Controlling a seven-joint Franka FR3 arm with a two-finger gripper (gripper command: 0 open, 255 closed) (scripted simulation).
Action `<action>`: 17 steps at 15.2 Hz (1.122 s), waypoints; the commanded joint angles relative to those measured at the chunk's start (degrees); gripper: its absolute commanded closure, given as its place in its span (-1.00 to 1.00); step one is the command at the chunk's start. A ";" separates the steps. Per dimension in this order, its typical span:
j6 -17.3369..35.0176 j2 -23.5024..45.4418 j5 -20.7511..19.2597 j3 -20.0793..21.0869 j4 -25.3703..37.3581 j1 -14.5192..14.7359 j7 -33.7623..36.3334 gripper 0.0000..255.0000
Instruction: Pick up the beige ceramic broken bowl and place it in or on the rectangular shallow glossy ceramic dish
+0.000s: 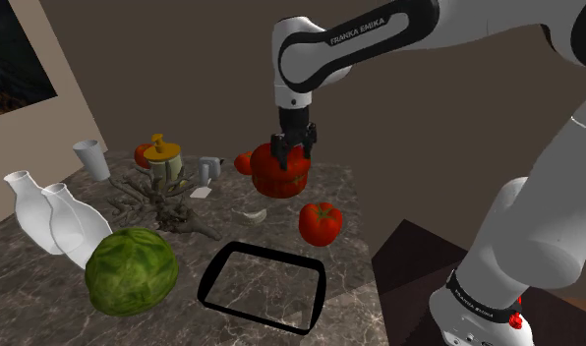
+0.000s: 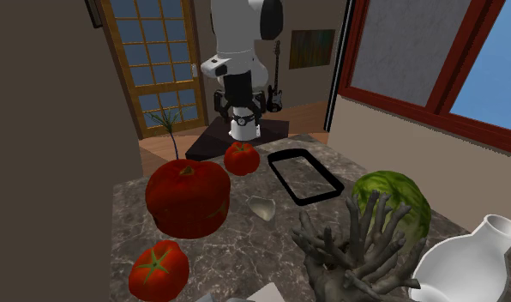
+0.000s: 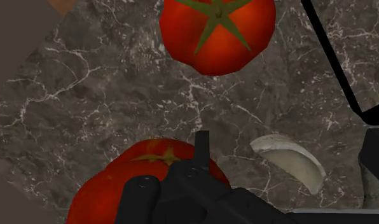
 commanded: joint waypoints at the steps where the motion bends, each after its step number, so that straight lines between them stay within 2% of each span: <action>1: 0.35 4.18 -0.17 0.52 3.08 0.47 0.15 -1.00; 8: 1.56 19.90 -1.34 2.07 14.97 2.51 0.91 -1.00; 14: 0.02 34.05 -2.71 2.89 28.39 4.81 1.44 -1.00; 17: 2.17 34.46 -2.73 2.87 26.65 4.89 1.45 -1.00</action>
